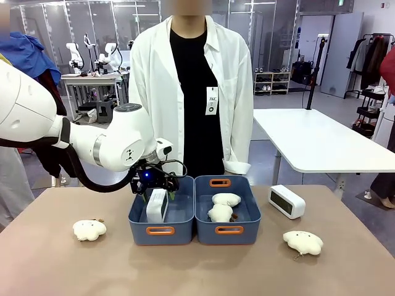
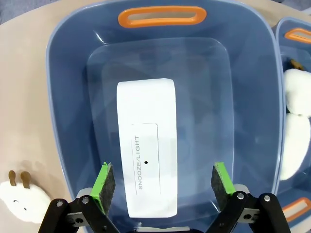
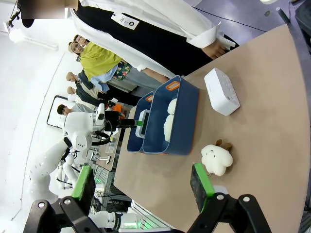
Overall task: Sort the digital clocks into the basket.
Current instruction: Pick up the Digital clock from the table and place it into the empty Plastic storage basket.
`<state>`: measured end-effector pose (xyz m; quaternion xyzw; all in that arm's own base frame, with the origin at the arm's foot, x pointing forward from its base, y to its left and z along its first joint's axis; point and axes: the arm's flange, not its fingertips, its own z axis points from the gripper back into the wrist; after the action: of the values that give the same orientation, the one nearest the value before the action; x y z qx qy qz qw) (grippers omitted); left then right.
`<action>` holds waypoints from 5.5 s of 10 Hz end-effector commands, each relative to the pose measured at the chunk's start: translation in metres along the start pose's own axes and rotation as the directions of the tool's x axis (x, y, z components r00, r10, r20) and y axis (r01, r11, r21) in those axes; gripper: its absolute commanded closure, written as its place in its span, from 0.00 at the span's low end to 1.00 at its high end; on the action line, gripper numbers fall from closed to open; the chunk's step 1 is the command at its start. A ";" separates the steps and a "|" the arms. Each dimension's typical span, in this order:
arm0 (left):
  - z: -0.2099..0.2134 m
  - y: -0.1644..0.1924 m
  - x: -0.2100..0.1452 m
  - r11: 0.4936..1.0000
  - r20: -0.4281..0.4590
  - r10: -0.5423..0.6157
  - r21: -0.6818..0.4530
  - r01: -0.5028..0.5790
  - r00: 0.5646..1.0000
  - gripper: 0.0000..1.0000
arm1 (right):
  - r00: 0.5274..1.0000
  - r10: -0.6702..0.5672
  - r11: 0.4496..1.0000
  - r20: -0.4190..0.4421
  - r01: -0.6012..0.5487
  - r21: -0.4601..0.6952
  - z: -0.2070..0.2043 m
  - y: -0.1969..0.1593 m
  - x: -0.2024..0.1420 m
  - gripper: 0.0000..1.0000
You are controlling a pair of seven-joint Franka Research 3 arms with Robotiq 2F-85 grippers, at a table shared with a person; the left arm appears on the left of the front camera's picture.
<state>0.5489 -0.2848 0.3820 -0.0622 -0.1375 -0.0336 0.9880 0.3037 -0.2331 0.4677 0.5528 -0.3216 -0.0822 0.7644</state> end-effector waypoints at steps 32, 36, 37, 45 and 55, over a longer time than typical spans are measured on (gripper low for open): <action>0.182 0.440 -0.263 0.400 0.111 0.584 -0.901 -0.166 0.804 0.00 | 1.000 0.015 1.000 0.002 -0.015 0.006 0.000 0.002 -0.002 0.00; 0.182 0.440 -0.263 0.400 0.111 0.584 -0.901 -0.166 0.804 0.00 | 1.000 0.015 1.000 0.002 -0.015 0.006 0.000 0.002 -0.002 0.00; 0.182 0.440 -0.263 0.400 0.111 0.584 -0.901 -0.166 0.804 0.00 | 1.000 0.015 1.000 0.002 -0.015 0.006 0.000 0.002 -0.002 0.00; 0.182 0.440 -0.263 0.400 0.111 0.584 -0.901 -0.166 0.804 0.00 | 1.000 0.025 0.994 -0.015 -0.027 -0.108 0.029 -0.002 0.005 0.00; 0.182 0.440 -0.263 0.400 0.111 0.584 -0.901 -0.166 0.804 0.00 | 0.991 0.095 0.979 0.095 -0.076 -0.187 0.100 0.000 0.013 0.00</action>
<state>0.2854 0.1859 0.4308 -0.5763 -0.2836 0.1546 0.7507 0.2581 -0.3177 0.4905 0.4797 -0.3724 -0.1185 0.7856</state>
